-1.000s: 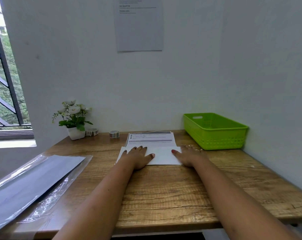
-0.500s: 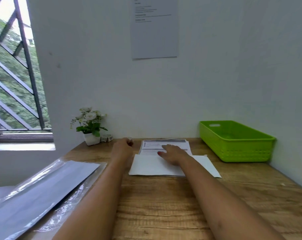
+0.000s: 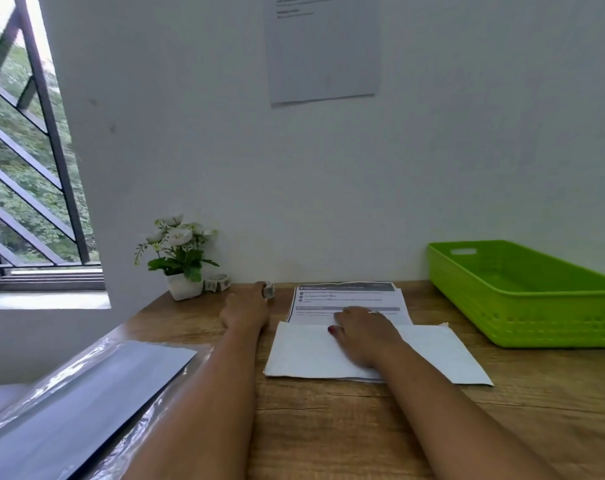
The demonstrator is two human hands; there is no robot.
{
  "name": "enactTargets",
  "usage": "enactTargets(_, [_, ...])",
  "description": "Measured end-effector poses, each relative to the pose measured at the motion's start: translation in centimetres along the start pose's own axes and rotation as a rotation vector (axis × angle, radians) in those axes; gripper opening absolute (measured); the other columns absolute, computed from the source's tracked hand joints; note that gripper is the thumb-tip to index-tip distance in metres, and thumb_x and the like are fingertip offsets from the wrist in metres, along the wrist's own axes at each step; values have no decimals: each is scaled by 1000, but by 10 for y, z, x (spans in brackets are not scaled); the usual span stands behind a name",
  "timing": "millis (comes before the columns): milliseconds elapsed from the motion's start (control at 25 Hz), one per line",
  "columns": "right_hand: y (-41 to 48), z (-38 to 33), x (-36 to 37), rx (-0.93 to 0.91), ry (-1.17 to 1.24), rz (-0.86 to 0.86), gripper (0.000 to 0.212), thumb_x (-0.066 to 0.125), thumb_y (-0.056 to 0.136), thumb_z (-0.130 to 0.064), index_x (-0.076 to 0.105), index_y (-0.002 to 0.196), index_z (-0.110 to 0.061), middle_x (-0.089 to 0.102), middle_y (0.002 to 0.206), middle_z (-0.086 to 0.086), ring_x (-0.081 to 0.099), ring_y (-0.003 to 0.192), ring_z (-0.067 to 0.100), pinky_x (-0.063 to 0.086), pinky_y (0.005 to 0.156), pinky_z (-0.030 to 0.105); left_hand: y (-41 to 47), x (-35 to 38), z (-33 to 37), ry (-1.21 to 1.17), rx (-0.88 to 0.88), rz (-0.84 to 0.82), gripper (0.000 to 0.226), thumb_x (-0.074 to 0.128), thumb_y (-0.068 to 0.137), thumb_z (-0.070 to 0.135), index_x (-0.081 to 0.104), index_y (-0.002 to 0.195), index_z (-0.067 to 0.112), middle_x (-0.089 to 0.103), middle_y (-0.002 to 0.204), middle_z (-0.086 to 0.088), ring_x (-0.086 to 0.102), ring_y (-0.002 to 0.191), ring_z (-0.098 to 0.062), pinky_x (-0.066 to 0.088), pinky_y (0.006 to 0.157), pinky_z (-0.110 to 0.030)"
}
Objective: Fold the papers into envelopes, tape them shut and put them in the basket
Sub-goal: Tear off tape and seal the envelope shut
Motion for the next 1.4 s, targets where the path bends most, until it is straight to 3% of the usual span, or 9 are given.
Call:
enactTargets(120, [-3,-2,-8,-37,-29,73,45,33,99,-39,47,135,-17,46,141,4,41,130,24,31,110,41,0,0,1,19,-3,41,37,39,94,17,40,129,27,52,126,-15,46,117,-30,47,80,-44])
enactTargets(360, [-7,1,-21,-35,11,120,46,45,95,-39,45,137,-23,43,144,0,39,132,22,29,112,42,0,-3,-6,-72,36,63,36,57,89,36,51,123,26,57,124,-7,51,116,-28,50,86,-45])
enactTargets(520, [-8,-3,-30,-56,60,178,42,50,93,-37,50,133,-25,46,140,-1,42,129,21,31,110,39,-10,-11,-3,-279,144,157,24,64,85,38,59,105,25,64,100,1,59,97,-22,44,70,-30])
enactTargets(760, [-7,-4,-41,-26,503,282,31,55,93,-25,59,123,-18,62,122,2,58,107,17,45,93,31,-45,-19,26,-775,357,-24,25,71,81,35,62,84,11,54,66,2,48,62,-13,39,58,-25])
enactTargets(880, [-12,-2,-46,-18,777,304,30,60,91,-22,60,120,-13,65,111,2,59,95,12,44,82,23,-62,-21,41,-911,357,-109,31,75,76,38,62,81,10,48,60,2,43,57,-12,36,57,-27])
enactTargets(960, [-16,0,-51,-24,907,347,29,63,89,-23,63,117,-13,66,106,1,61,95,12,50,83,27,-72,-24,51,-905,395,-141,29,77,75,37,63,79,11,48,61,1,41,58,-11,34,58,-26])
enactTargets(1080, [-25,5,-59,-15,960,430,25,65,88,-19,66,112,-12,66,100,-1,61,91,11,52,79,26,-83,-32,66,-920,443,-155,27,78,75,33,60,77,12,46,64,-1,40,59,-11,33,57,-23])
enactTargets(1240, [-31,14,-65,1,1023,508,18,64,89,-15,69,104,-7,68,91,3,63,74,11,47,55,6,-89,-39,76,-932,473,-158,24,78,76,25,59,77,12,47,63,2,42,58,-6,33,51,-10])
enactTargets(1400, [-28,19,-62,69,977,544,11,59,92,-13,68,95,-8,68,86,4,63,65,10,42,49,4,-90,-38,77,-919,486,-171,22,78,75,24,58,75,15,48,61,6,44,57,-2,36,54,-12])
Point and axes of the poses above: each hand's wrist, its own y-axis towards the middle knuckle, its own x-axis out of the palm, z = x × y, the point moved 5 cm from there along y, towards the middle knuckle
